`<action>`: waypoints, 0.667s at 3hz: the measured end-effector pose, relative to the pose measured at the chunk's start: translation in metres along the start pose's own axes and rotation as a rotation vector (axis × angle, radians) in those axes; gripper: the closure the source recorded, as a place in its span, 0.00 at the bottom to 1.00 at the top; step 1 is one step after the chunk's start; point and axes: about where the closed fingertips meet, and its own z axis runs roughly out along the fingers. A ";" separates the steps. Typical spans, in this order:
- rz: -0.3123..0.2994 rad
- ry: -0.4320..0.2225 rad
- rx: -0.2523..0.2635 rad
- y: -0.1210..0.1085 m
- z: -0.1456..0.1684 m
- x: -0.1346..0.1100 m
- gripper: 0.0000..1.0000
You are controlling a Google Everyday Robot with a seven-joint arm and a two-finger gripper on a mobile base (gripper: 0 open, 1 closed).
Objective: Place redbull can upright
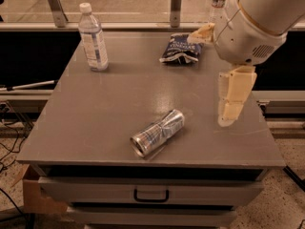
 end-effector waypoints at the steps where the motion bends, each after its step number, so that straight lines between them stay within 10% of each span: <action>1: -0.015 -0.002 -0.004 0.000 0.002 -0.003 0.00; 2: -0.118 -0.014 -0.029 -0.003 0.017 -0.022 0.00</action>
Offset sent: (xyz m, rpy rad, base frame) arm 0.0025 0.0507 -0.0226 -0.0526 -0.0032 0.2462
